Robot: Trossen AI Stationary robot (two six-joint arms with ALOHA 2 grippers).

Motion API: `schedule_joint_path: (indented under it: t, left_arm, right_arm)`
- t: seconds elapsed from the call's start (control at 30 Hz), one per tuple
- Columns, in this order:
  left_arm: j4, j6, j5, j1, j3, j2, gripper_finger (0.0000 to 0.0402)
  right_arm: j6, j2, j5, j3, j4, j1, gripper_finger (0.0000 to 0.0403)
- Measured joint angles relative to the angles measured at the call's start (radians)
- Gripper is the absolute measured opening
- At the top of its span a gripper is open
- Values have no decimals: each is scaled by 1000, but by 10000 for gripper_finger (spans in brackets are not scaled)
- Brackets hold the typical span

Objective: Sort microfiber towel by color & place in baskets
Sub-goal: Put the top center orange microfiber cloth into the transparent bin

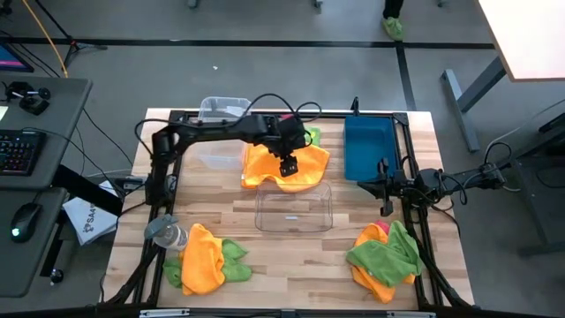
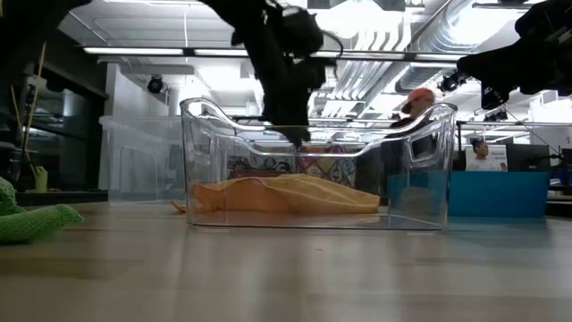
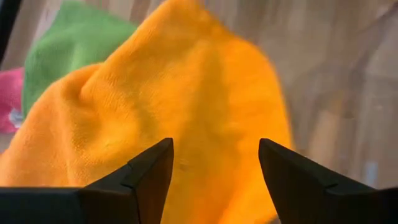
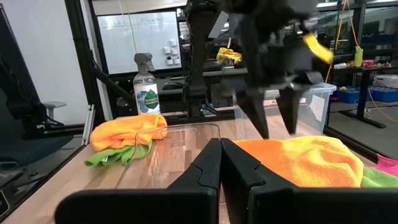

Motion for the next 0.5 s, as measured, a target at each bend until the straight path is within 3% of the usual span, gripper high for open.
schedule_joint_path:
  t: [0.2,0.5]
  left_arm:
    - [10,73,-128,32,0,78,227]
    - [9,150,-135,45,0,145,226]
  right_arm:
    - [0,0,0,0,0,0,0]
    - [0,0,0,0,0,0,0]
